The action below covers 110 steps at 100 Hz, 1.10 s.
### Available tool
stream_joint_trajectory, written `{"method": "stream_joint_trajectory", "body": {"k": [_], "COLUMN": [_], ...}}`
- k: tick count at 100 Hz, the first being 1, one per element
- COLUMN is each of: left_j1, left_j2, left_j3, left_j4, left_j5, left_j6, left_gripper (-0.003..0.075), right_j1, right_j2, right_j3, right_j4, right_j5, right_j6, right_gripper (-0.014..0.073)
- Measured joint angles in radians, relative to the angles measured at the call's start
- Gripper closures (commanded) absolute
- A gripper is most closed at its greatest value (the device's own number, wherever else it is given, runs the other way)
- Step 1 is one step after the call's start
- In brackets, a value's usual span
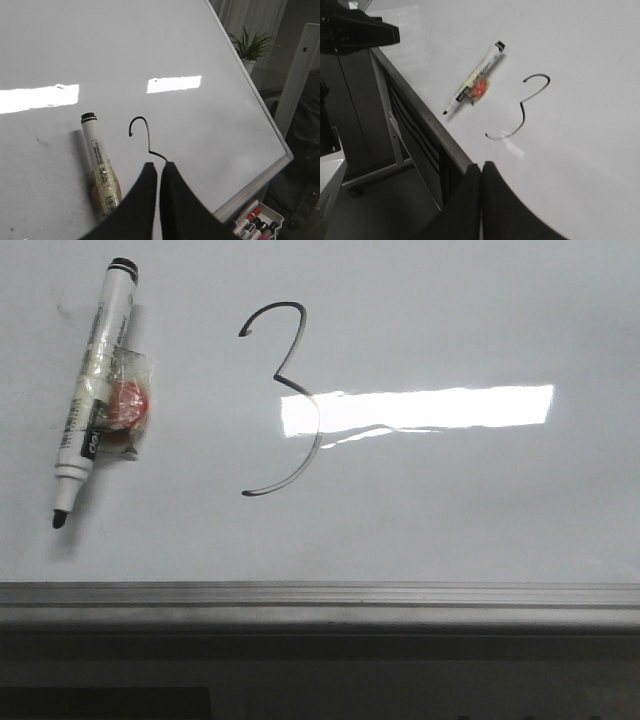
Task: Write number 3 on whiteboard
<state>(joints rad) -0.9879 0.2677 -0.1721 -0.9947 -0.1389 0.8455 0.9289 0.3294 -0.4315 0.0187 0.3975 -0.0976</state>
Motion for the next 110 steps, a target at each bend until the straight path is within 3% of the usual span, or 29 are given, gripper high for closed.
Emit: {"method": "stream_joint_trajectory", "body": {"k": [28, 102, 110], "left_j1": [0.000, 0.000, 0.000], "left_j2": [-0.002, -0.002, -0.002], "left_j3": [0.000, 0.017, 0.028], "left_j4": [0.002, 0.002, 0.073], "left_j5": [0.006, -0.024, -0.029], "left_j6": [0.003, 0.003, 0.003], "left_gripper": [0.0741, 0.0741, 0.0741], "right_j1": [0.000, 0.000, 0.000], "right_j2": [-0.166, -0.173, -0.173], "right_j3": [0.176, 0.191, 0.191], "right_j4": [-0.006, -0.007, -0.008], "right_j5": [-0.041, -0.044, -0.044], "right_j6": [0.000, 0.000, 0.000], "right_gripper": [0.0659, 0.0659, 0.0659]}}
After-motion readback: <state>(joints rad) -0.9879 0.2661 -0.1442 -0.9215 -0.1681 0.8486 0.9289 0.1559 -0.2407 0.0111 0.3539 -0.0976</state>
